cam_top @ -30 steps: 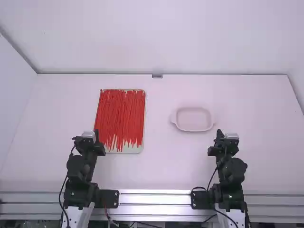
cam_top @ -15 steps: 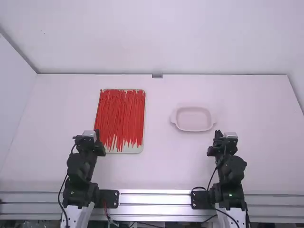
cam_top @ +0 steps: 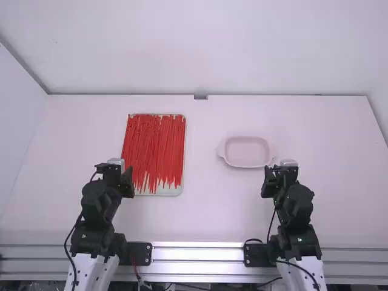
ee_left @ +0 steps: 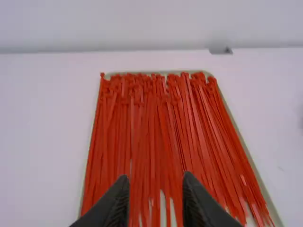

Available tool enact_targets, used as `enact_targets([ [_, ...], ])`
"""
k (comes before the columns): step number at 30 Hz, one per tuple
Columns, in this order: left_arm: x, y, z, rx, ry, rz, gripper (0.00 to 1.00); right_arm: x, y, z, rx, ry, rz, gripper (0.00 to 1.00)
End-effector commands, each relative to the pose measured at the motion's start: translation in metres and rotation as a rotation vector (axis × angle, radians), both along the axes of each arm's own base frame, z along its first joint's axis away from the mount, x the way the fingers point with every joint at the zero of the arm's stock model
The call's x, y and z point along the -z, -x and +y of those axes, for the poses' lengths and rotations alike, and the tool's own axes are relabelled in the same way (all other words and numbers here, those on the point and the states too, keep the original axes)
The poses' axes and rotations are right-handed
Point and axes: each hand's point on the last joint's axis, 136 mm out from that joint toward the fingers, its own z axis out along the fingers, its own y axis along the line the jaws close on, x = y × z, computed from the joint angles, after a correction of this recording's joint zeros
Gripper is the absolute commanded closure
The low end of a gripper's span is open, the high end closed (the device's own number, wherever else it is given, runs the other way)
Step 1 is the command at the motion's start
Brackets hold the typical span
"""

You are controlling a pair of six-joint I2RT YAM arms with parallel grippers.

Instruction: Fasten the cable tie

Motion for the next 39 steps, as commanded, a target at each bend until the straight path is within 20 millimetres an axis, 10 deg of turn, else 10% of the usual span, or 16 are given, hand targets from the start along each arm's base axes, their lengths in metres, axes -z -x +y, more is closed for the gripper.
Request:
enact_targets([
  [1,-0.014,-0.003,-0.008,0.049,-0.004,0.011,0.67,-0.016,-0.004,0.003,0.006,-0.01,0.005,0.67],
  [24,-0.019,-0.038,-0.039,0.138,0.133,0.452,0.23,-0.027,-0.038,0.059,-0.092,-0.005,0.313,0.23],
  [39,-0.032,-0.074,-0.039,0.112,0.144,0.566,0.04,-0.029,-0.031,0.138,-0.455,-0.055,0.473,0.05],
])
